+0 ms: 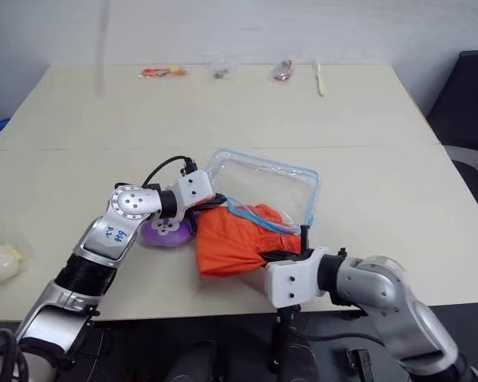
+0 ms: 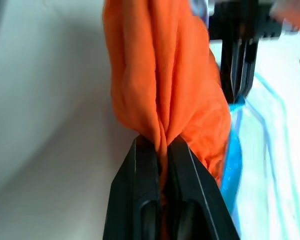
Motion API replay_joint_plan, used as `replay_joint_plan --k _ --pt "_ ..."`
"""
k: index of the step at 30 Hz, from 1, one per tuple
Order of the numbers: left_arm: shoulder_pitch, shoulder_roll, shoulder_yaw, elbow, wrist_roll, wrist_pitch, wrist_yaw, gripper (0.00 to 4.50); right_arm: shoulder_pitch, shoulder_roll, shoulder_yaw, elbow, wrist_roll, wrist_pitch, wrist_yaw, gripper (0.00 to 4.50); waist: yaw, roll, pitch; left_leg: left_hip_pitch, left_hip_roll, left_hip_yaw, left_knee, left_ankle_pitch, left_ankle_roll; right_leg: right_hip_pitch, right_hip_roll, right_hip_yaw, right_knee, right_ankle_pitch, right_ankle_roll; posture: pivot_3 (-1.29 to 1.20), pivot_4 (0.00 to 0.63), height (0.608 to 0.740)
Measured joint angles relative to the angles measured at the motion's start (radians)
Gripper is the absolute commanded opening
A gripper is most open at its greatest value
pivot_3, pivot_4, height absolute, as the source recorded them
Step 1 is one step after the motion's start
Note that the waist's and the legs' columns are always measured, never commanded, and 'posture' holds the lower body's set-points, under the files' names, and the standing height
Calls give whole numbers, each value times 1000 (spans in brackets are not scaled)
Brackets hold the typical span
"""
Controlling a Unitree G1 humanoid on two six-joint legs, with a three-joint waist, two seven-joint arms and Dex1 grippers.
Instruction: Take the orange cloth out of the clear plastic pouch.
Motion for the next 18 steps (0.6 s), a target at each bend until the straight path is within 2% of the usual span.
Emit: replay_joint_plan --k 6,9,12,15,18 --pt "-22 -26 -2 44 23 -20 8 0 18 -34 -92 -84 223 126 58 14 1 0 0 0 0 -1 1 0 0 0 0 0 0 0 0 0 150 740" --pt "-40 -25 -3 67 34 -36 9 0 7 -59 -203 -139 391 239 69 14 1 0 0 0 0 0 1 0 0 0 0 0 1 0 0 0 150 740" --pt "-42 -13 1 77 40 -40 9 0 -24 -126 -372 -162 581 364 77 14 2 0 0 0 0 -1 1 0 1 0 -1 0 0 0 0 0 150 740" --pt "-37 -1 17 74 31 -29 -2 683 -43 -233 -580 -145 787 493 98 0 3 0 0 0 0 -1 1 0 1 0 -1 0 0 0 0 0 150 740" --pt "-8 18 53 27 -14 24 -43 1600 -50 -327 -750 -95 940 595 121 0 2 -1 0 0 0 -1 1 0 1 1 -1 0 0 0 0 0 150 740"
